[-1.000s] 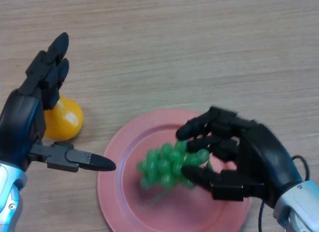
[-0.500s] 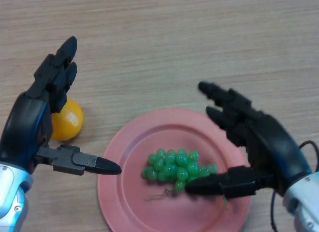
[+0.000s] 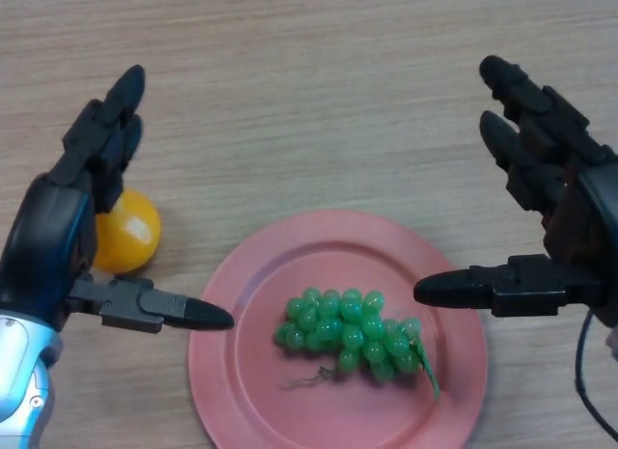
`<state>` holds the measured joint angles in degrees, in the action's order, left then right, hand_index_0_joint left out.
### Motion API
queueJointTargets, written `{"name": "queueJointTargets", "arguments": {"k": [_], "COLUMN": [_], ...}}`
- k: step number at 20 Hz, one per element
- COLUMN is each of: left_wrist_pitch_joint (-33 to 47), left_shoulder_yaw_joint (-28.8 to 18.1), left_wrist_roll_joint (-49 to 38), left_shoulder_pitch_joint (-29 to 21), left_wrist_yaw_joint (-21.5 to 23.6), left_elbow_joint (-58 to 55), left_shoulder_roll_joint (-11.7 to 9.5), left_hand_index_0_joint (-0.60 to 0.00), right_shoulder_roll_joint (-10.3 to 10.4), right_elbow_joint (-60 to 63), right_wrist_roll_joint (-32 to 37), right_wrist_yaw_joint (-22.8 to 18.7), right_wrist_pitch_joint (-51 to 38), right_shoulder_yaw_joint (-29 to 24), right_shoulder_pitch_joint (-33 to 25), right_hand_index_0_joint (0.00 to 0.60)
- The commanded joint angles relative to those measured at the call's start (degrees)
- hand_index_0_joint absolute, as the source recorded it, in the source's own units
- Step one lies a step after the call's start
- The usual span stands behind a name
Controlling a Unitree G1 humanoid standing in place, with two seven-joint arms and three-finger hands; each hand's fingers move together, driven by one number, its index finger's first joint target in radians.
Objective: Pick up the green grapes and place it on the plate
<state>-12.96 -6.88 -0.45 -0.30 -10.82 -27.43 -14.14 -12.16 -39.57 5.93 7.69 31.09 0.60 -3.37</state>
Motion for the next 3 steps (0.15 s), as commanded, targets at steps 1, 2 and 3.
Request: {"name": "queueJointTargets", "arguments": {"k": [1, 2, 3], "left_wrist_pitch_joint": [12.7, 14.3, 15.2], "left_shoulder_yaw_joint": [-1.7, -1.8, -2.3], "left_wrist_roll_joint": [5.1, 6.5, 7.0], "left_shoulder_pitch_joint": [-2.0, -2.4, -2.8], "left_wrist_yaw_joint": [3.6, 4.5, 5.5], "left_elbow_joint": [-0.9, -0.2, 0.4], "left_shoulder_roll_joint": [-1.4, -1.5, -1.7], "left_hand_index_0_joint": [-0.449, -0.549, -0.600], "right_shoulder_roll_joint": [-1.0, -1.0, -1.1], "right_elbow_joint": [-1.6, -1.0, -0.4], "right_wrist_roll_joint": [1.7, 1.6, 1.5], "right_wrist_yaw_joint": [-1.3, -1.5, -1.8], "right_wrist_pitch_joint": [-10.7, -11.3, -11.9], "right_shoulder_yaw_joint": [-2.3, -2.4, -2.5], "right_shoulder_pitch_joint": [-1.5, -1.5, -1.7], "right_hand_index_0_joint": [0.000, 0.000, 0.000]}}
